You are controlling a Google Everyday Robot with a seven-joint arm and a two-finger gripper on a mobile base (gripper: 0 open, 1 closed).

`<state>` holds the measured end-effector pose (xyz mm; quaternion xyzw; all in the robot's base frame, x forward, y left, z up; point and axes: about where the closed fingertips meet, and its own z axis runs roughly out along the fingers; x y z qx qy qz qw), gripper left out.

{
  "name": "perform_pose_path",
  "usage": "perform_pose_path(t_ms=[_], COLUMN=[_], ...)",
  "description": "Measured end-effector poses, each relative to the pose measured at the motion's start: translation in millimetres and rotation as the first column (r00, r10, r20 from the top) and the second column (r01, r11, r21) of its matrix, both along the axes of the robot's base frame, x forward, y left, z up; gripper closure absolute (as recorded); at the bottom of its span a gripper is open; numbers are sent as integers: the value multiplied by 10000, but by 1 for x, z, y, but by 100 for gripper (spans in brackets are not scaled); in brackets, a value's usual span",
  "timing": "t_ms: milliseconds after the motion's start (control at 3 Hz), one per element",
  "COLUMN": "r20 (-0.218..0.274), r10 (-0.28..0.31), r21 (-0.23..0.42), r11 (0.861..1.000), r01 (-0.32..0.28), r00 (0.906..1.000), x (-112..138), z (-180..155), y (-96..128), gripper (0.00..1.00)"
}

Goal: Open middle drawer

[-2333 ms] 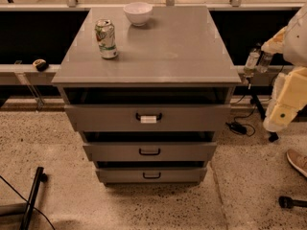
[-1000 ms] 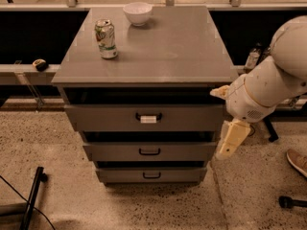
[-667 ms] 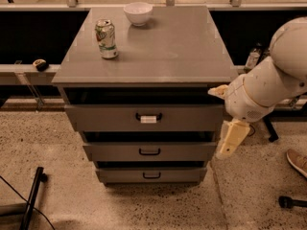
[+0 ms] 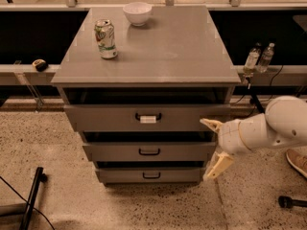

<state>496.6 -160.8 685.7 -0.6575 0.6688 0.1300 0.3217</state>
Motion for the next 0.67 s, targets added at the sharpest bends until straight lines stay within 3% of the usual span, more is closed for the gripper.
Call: perform_pose_path(t_ms=[333, 667], r20=[170, 26], r10=[315, 283], r21=[-56, -268], r11=[9995, 9992], r01=[-314, -282], r00=[9994, 9996], x=[2, 10], z=[-11, -43], y=[0, 3], gripper=[0, 0])
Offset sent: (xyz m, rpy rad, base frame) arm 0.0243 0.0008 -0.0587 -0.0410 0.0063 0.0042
